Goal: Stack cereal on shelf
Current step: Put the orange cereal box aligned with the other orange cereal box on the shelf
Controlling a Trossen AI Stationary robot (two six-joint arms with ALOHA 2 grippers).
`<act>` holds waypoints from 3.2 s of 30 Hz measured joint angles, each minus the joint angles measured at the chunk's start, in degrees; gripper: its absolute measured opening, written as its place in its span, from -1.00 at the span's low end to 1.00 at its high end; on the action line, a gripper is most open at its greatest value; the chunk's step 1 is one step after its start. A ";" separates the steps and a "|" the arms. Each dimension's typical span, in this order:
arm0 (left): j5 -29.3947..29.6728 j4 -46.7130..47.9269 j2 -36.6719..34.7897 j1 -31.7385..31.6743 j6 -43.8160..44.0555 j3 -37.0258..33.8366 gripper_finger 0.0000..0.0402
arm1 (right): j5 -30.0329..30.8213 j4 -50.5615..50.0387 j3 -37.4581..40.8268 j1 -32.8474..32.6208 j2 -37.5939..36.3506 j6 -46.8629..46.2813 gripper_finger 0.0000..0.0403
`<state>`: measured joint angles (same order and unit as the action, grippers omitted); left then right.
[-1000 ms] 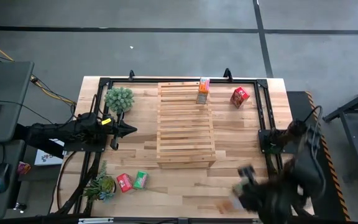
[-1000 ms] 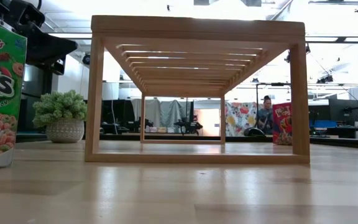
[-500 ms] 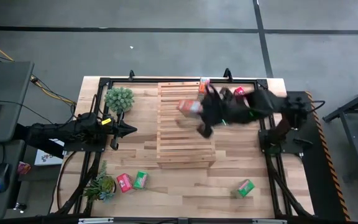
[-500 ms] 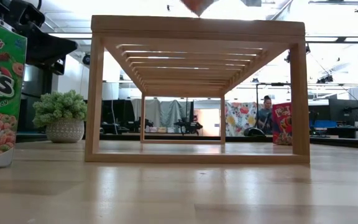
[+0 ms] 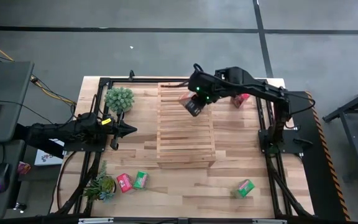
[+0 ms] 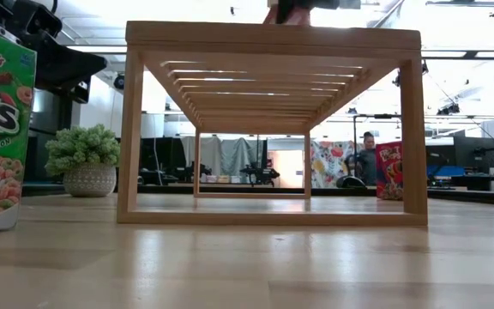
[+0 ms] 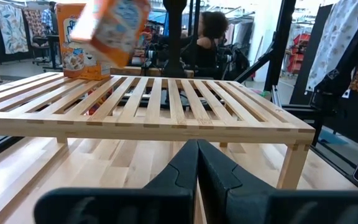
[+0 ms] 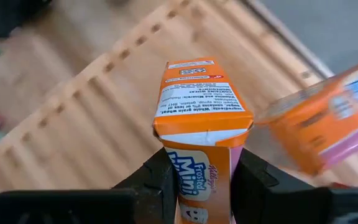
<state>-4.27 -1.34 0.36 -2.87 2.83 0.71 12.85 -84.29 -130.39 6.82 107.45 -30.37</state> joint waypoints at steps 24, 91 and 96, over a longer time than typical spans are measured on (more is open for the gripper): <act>0.00 0.00 -0.01 0.00 -0.01 0.01 -1.00 | -1.34 0.72 0.00 2.52 4.11 -18.30 -0.50; 0.00 0.02 0.00 0.00 0.00 0.00 -1.00 | 12.81 -2.46 -3.80 2.31 -0.95 -0.66 0.08; 0.03 -0.02 0.00 0.00 0.00 0.01 -1.00 | 10.39 -4.00 0.43 1.60 -3.61 3.10 -0.33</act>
<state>-4.24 -1.37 0.36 -2.87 2.83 0.72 23.24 -88.29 -129.96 8.43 103.85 -27.27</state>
